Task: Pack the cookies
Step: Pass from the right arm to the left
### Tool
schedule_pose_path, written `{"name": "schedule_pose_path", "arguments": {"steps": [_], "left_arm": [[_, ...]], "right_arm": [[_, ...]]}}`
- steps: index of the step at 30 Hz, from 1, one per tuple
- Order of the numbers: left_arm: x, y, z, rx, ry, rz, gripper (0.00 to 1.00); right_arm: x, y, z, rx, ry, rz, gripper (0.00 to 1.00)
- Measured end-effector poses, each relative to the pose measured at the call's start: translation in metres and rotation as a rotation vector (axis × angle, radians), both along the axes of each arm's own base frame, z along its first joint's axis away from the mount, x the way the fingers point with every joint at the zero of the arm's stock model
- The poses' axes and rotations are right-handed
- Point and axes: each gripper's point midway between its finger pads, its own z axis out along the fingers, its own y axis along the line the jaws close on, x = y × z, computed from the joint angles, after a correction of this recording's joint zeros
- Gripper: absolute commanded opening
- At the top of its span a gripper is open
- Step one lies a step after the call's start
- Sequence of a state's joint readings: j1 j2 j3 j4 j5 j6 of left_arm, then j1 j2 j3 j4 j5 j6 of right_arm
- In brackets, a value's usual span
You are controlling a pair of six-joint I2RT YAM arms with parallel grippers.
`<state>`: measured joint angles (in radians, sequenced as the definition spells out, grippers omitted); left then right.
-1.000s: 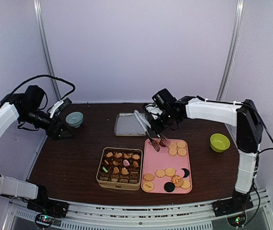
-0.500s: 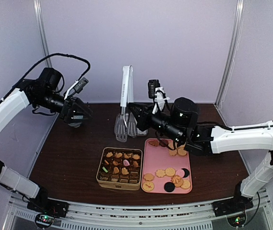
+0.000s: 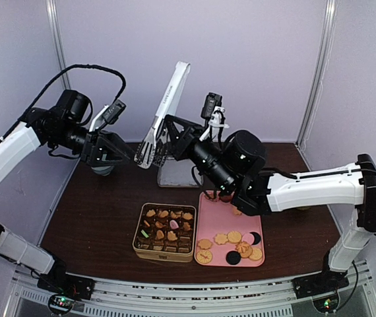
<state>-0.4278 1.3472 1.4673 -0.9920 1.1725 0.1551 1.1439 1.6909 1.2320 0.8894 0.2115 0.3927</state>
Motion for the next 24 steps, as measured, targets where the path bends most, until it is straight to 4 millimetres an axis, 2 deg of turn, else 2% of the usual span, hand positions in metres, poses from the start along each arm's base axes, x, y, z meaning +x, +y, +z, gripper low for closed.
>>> {"name": "schedule_pose_path", "arguments": {"steps": [6, 9, 15, 16, 17, 19, 24], "left_arm": [[-0.008, -0.003, 0.005, -0.034, 0.021, -0.043, 0.55], [-0.011, -0.004, 0.008, -0.049, 0.033, -0.057, 0.46], [-0.013, -0.004, 0.010, -0.062, 0.049, -0.069, 0.06], [-0.013, -0.004, 0.009, -0.062, 0.048, -0.070, 0.01], [-0.013, -0.004, 0.008, -0.061, 0.050, -0.071, 0.00], [-0.013, -0.005, 0.007, -0.069, 0.056, -0.079, 0.00], [-0.015, -0.006, 0.006, -0.068, 0.052, -0.089, 0.00]], "right_arm": [[0.004, 0.012, 0.004, 0.020, -0.013, 0.001, 0.00], [0.006, 0.018, 0.000, 0.009, -0.012, 0.001, 0.00], [0.006, 0.026, -0.001, 0.002, -0.025, 0.009, 0.00], [0.005, 0.028, 0.000, 0.004, -0.028, 0.016, 0.00], [0.003, 0.031, 0.001, 0.006, -0.033, 0.025, 0.03], [0.000, 0.034, 0.005, 0.014, -0.041, 0.041, 0.12], [-0.004, 0.039, 0.002, -0.011, -0.053, 0.081, 0.72]]}}
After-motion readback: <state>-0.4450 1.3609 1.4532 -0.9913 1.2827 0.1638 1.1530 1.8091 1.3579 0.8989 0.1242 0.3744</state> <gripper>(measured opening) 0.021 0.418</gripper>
